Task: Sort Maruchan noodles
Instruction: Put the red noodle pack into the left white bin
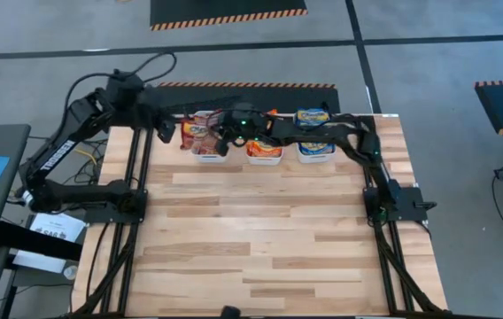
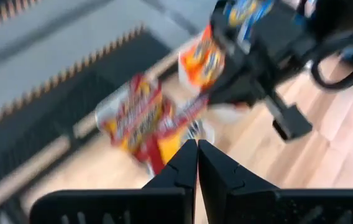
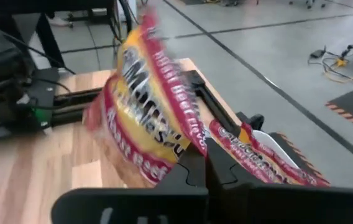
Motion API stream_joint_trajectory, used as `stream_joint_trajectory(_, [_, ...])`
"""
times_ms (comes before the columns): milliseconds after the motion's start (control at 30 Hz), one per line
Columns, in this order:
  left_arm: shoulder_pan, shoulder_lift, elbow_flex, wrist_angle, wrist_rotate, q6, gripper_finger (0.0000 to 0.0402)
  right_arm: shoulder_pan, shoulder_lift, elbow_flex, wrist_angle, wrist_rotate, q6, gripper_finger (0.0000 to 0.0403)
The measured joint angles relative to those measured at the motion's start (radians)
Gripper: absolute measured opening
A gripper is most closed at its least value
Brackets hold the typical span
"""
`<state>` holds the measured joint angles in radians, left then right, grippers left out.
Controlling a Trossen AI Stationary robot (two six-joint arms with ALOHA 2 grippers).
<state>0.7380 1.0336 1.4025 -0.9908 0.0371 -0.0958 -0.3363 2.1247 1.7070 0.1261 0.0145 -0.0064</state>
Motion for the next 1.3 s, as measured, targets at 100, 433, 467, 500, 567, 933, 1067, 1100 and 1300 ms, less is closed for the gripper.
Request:
stream_joint_trajectory(100, [0.0, 0.024, 0.0, -0.11, -0.042, -0.043, 0.0, 0.002, 0.049, 0.088, -0.105, 0.029, 0.002, 0.0])
stream_joint_trajectory(433, [0.001, 0.099, 0.0, -0.275, -0.161, -0.089, 0.0, 0.001, 0.123, 0.228, -0.325, 0.096, 0.007, 0.0])
stream_joint_trajectory(467, [0.001, 0.11, 0.0, -0.275, -0.15, -0.101, 0.0, 0.001, 0.123, 0.228, -0.343, 0.097, 0.008, 0.0])
stream_joint_trajectory(500, [0.001, 0.12, -0.001, -0.275, -0.146, -0.119, 0.0, 0.003, 0.123, 0.228, -0.362, 0.097, 0.008, 0.0])
stream_joint_trajectory(567, [0.001, 0.137, -0.002, -0.282, -0.146, -0.139, 0.0, 0.004, 0.123, 0.227, -0.388, 0.098, 0.016, 0.0])
stream_joint_trajectory(933, [0.002, 0.153, -0.269, -0.053, -0.085, -0.156, 0.0, 0.01, 0.12, 0.227, -0.469, 0.104, 0.036, 0.0])
stream_joint_trajectory(1067, [0.001, 0.156, -0.395, 0.11, -0.017, -0.174, 0.0, 0.011, 0.12, 0.227, -0.492, 0.095, 0.035, 0.0])
stream_joint_trajectory(1100, [0.001, 0.159, -0.426, 0.147, -0.015, -0.177, 0.0, 0.012, 0.12, 0.227, -0.501, 0.094, 0.035, 0.0])
stream_joint_trajectory(1300, [0.002, 0.166, -0.541, 0.277, -0.024, -0.191, 0.0, 0.018, 0.12, 0.227, -0.512, 0.092, 0.033, 0.0])
